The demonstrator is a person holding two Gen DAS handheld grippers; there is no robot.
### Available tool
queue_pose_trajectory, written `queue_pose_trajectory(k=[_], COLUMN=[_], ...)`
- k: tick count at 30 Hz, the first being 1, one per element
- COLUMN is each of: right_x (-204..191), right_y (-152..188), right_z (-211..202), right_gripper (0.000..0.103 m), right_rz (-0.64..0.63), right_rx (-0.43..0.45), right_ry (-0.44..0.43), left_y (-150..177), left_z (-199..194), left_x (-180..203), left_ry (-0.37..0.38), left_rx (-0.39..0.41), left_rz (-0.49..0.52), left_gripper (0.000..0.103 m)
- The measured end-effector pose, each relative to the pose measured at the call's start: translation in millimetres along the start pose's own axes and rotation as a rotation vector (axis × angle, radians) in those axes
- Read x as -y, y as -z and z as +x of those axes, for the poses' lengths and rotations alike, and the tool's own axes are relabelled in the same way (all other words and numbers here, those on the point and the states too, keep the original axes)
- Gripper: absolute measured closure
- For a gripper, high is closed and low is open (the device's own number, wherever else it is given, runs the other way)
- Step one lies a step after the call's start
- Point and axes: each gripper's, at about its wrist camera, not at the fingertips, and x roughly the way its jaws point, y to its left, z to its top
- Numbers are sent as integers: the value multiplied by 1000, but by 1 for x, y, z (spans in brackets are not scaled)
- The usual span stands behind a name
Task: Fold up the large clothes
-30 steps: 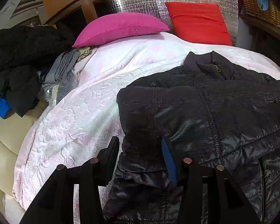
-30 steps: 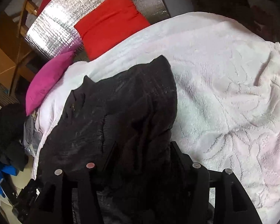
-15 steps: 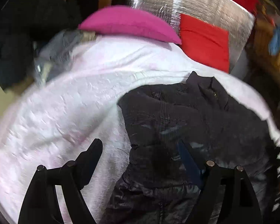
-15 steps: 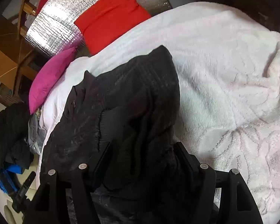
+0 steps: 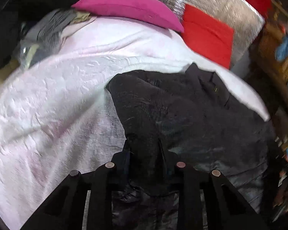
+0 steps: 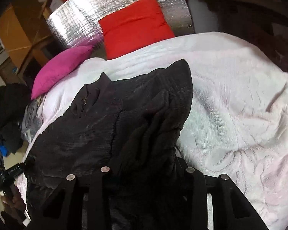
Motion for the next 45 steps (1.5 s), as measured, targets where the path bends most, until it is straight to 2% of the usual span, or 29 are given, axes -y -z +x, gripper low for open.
queue_pose_trajectory(k=[1, 2, 3, 4, 5, 7, 9, 13, 17, 23, 26, 33, 45], right_x=[0, 2, 6, 9, 10, 6, -4, -22, -44, -78, -89, -103, -109], right_y=[1, 3, 5, 6, 4, 2, 3, 2, 3, 7, 11, 13, 14], right_z=[4, 13, 20, 21, 19, 11, -3, -36, -67, -91, -104, -109, -109], right_gripper=[60, 56, 47, 42, 41, 36, 36, 35, 35, 35, 35, 35, 35], right_rz=[-15, -19, -3, 10, 16, -15, -66, -126, -193, -287, -327, -355, -358], right_rx=[-23, -66, -98, -99, -97, -85, -38, 60, 150, 218, 251, 281, 297], right_ry=[11, 26, 36, 40, 52, 74, 143, 208, 303, 417, 442, 456, 463], left_y=[0, 2, 3, 3, 2, 1, 0, 2, 7, 19, 23, 27, 27], left_z=[4, 9, 9, 7, 4, -5, -19, -44, -51, -54, -59, -58, -59], left_x=[2, 5, 8, 12, 15, 20, 21, 20, 33, 46, 54, 63, 63], left_ry=[-25, -78, -137, -178, -206, -247, -274, -256, -250, -249, -248, -260, -257], left_rx=[-14, -31, -17, 4, 23, 70, 141, 246, 305, 327, 347, 357, 356], left_rz=[15, 38, 60, 79, 98, 122, 115, 91, 115, 176, 197, 243, 238], left_gripper=[64, 50, 38, 34, 31, 31, 31, 30, 26, 26, 26, 26, 26])
